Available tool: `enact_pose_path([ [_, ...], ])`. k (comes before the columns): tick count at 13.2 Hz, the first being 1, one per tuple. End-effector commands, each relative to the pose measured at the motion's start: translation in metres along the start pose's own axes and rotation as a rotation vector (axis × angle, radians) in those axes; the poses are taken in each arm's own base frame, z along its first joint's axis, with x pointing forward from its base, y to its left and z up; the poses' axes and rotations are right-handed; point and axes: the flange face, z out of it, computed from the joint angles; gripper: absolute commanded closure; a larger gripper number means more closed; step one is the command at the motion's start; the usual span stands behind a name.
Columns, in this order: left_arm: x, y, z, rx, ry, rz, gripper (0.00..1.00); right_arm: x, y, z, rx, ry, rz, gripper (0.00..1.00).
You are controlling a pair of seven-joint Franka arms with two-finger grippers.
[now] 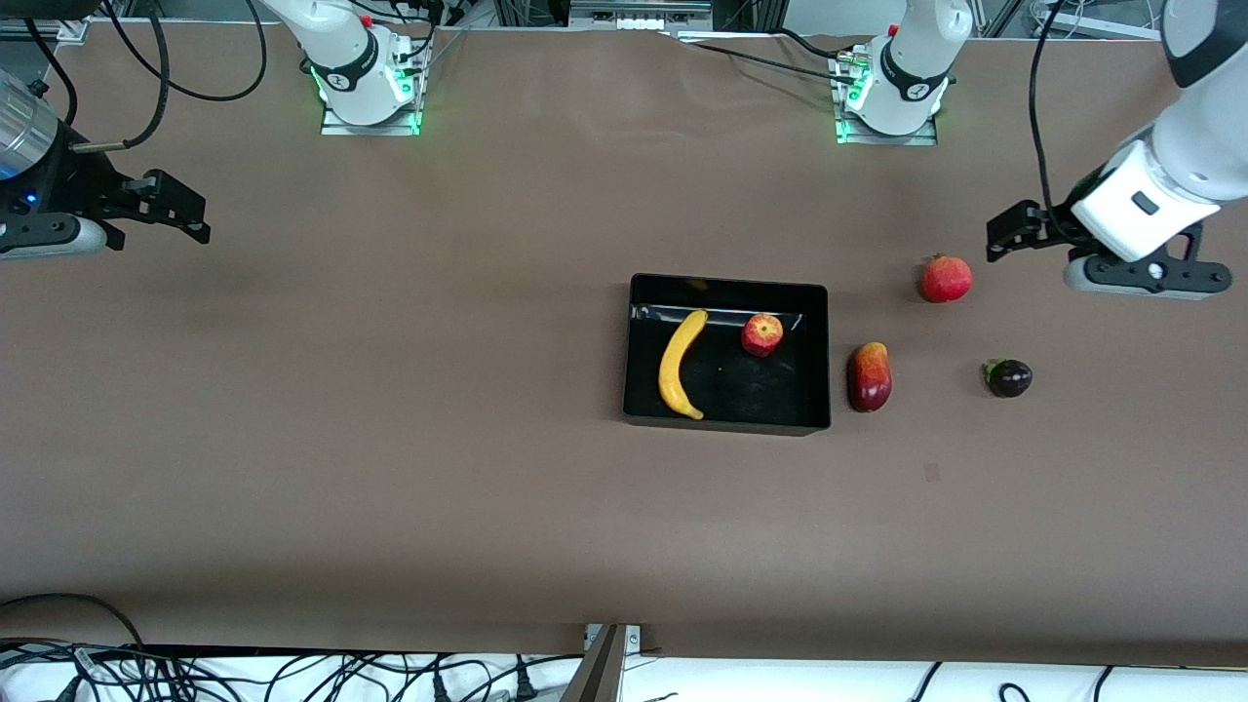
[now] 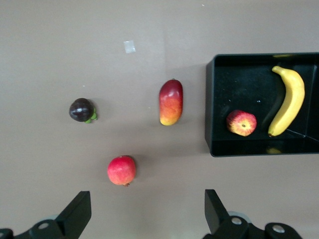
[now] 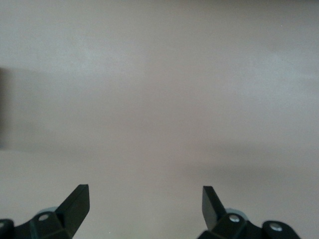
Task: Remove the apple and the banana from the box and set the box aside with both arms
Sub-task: 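Reach the left gripper into the black box and grasp the red apple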
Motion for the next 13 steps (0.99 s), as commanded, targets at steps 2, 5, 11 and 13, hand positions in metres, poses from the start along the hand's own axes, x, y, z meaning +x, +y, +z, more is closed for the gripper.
enact_pose_path([
  [2, 0.010, 0.070, 0.037, -0.002, -0.114, 0.023, 0.00, -0.001, 0.001, -0.005, -0.014, 0.006, 0.000, 0.00],
  [5, 0.032, 0.139, 0.121, -0.004, -0.195, 0.069, 0.00, -0.001, 0.001, -0.005, -0.014, 0.006, 0.000, 0.00],
  [11, 0.059, 0.176, 0.282, -0.040, -0.058, 0.118, 0.00, -0.001, 0.001, -0.005, -0.014, 0.006, 0.000, 0.00],
  [13, 0.055, 0.186, 0.306, -0.028, -0.053, 0.120, 0.00, -0.001, 0.000, -0.005, -0.015, 0.006, -0.002, 0.00],
])
